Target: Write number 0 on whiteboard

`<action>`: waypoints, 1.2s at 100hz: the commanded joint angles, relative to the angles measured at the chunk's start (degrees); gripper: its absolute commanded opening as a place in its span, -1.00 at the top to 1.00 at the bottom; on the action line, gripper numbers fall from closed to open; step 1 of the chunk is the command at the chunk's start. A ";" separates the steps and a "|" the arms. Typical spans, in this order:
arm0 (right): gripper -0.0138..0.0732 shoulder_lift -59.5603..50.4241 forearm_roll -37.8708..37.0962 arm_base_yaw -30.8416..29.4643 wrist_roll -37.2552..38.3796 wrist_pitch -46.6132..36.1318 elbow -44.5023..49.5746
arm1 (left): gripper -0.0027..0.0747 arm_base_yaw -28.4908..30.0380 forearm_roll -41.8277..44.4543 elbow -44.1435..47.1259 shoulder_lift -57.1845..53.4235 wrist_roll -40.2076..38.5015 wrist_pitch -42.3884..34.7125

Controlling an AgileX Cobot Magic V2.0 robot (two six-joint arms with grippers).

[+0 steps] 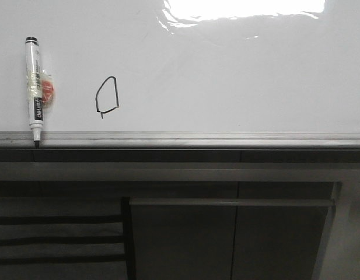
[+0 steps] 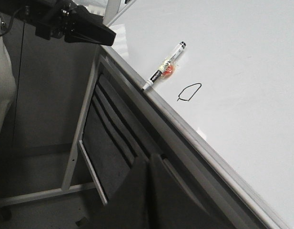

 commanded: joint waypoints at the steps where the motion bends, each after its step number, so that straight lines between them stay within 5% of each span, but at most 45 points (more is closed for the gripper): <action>1: 0.84 0.62 -0.20 -0.30 0.02 -4.50 -1.48 | 0.98 -0.63 -0.43 0.74 -2.81 -0.11 -4.16; 10: 0.84 0.62 -0.20 -0.30 0.02 -4.50 -1.48 | 0.98 -0.53 -0.43 0.74 -8.54 -0.11 -4.15; 22: 0.84 0.62 -0.20 -0.30 0.02 -4.50 -1.48 | 0.98 -0.53 -0.28 0.74 -17.42 10.88 -3.71; 41: 0.84 0.62 -0.20 -0.30 0.02 -4.50 -1.48 | 0.98 5.14 -0.56 0.74 -32.85 9.78 -1.92; 74: 0.84 0.62 -0.20 -0.30 0.02 -4.50 -1.48 | 0.98 28.82 -2.13 0.74 -44.88 4.00 24.38; 87: 0.84 0.62 -0.20 -0.30 0.02 -4.36 -1.43 | 0.98 32.06 -8.40 0.74 -44.75 4.00 32.66; 120: 0.84 0.62 -0.20 -0.30 0.02 -4.36 -1.43 | 0.98 34.07 -8.41 0.89 -44.75 4.11 44.67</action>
